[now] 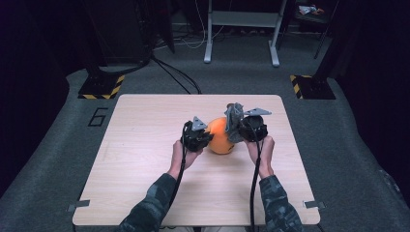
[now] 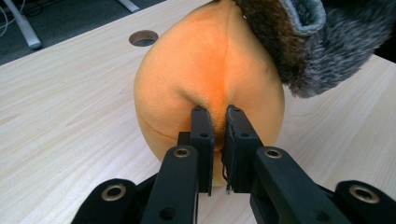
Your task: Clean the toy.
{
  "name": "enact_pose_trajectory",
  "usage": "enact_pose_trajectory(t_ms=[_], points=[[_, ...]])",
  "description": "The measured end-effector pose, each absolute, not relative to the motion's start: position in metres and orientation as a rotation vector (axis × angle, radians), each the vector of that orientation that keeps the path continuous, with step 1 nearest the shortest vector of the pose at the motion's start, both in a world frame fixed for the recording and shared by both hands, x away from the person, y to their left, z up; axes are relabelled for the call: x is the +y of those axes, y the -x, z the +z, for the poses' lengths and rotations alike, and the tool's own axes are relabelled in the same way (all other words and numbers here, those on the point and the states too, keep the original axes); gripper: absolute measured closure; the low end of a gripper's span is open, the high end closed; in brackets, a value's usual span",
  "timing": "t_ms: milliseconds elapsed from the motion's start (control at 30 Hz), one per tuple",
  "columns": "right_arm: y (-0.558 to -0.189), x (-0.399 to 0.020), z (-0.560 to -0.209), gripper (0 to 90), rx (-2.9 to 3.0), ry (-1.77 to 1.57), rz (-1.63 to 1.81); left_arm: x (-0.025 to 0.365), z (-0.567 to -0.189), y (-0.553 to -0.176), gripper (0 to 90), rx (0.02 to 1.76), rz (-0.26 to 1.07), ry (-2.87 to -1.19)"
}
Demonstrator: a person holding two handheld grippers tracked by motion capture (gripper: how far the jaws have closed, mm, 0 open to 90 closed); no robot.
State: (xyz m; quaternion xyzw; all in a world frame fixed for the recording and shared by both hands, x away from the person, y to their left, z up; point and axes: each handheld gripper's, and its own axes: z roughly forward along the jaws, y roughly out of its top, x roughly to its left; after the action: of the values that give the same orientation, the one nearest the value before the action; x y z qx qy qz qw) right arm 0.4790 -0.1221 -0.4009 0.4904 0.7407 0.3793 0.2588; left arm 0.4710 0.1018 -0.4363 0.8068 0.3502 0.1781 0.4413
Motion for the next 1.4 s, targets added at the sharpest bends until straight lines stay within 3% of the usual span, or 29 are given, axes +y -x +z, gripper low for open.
enact_pose_trajectory(t_ms=[300, 500, 967, 1400], points=[[-0.463, -0.098, -0.387, 76.3, 2.135, -1.202, 1.230, 0.101, -0.437, -0.471, 83.4, 0.866, 0.439, -1.999], [-0.470, -0.083, -0.400, 76.4, 2.211, -1.168, 1.137, 0.101, -0.438, -0.471, 83.4, 0.864, 0.435, -2.005], [-0.481, -0.099, -0.403, 76.6, 2.047, -1.261, 0.991, 0.103, -0.439, -0.472, 83.4, 0.879, 0.425, -1.992], [-0.462, -0.131, -0.389, 75.7, 1.965, -1.287, 1.081, 0.117, -0.443, -0.477, 83.3, 0.959, 0.410, -1.967]])
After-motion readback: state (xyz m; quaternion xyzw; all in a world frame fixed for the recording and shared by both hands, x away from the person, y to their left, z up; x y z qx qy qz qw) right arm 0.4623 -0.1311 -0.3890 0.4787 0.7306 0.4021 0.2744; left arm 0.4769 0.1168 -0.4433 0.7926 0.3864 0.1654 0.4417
